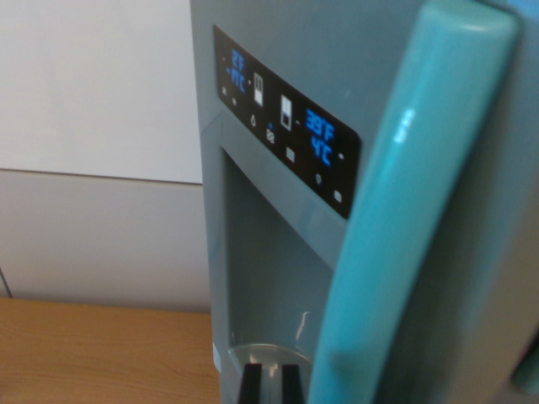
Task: Close fridge door
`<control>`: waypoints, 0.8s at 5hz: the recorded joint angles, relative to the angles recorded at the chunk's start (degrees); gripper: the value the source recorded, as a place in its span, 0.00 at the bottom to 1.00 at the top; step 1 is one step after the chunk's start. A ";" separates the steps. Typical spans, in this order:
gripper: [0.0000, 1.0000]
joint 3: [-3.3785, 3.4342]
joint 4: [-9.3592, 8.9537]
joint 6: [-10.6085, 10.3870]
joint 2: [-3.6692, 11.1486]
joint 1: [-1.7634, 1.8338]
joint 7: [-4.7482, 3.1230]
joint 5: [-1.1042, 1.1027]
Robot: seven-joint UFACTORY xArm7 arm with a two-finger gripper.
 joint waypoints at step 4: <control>1.00 -0.07 3.93 -0.01 5.09 0.00 0.00 0.00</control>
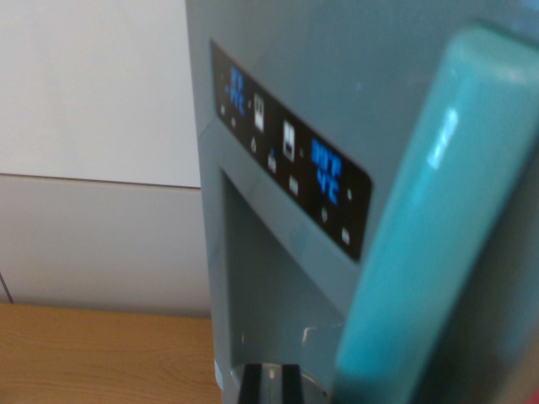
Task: Close fridge door
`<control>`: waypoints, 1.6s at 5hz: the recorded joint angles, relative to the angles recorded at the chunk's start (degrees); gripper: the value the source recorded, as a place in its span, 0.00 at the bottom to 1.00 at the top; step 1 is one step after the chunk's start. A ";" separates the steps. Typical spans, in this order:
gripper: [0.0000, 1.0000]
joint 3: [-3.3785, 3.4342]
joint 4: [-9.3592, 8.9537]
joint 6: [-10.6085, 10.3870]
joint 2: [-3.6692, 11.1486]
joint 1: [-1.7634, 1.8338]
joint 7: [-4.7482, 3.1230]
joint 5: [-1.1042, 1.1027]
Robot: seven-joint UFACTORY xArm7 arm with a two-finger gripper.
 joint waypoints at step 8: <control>1.00 -5.79 4.56 -0.01 6.63 -0.07 0.00 0.00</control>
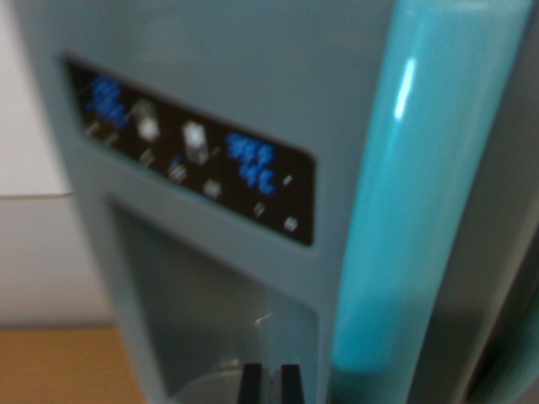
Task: Close fridge door
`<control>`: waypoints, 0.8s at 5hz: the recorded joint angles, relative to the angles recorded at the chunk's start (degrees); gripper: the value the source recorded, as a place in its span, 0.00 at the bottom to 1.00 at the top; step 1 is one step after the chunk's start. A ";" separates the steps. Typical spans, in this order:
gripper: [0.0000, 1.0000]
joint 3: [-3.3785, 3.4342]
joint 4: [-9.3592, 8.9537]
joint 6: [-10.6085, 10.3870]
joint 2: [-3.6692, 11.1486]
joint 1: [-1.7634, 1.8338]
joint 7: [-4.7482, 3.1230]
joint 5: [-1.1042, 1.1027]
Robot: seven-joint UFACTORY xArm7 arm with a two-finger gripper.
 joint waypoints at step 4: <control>1.00 -2.90 4.33 -0.02 5.56 0.00 0.00 0.00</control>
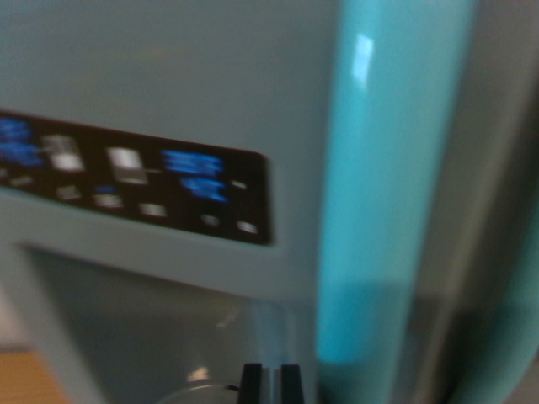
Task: Close fridge door
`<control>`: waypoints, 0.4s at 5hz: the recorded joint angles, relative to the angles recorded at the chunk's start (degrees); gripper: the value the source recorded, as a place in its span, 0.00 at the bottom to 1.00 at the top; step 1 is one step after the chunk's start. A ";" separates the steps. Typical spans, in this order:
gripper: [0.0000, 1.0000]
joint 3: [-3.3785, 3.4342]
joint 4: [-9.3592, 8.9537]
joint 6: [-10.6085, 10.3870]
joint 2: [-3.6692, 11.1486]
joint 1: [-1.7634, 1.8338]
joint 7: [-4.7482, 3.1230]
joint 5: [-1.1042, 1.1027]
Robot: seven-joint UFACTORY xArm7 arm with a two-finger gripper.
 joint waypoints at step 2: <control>1.00 -0.91 1.61 -0.10 2.23 0.00 0.00 0.00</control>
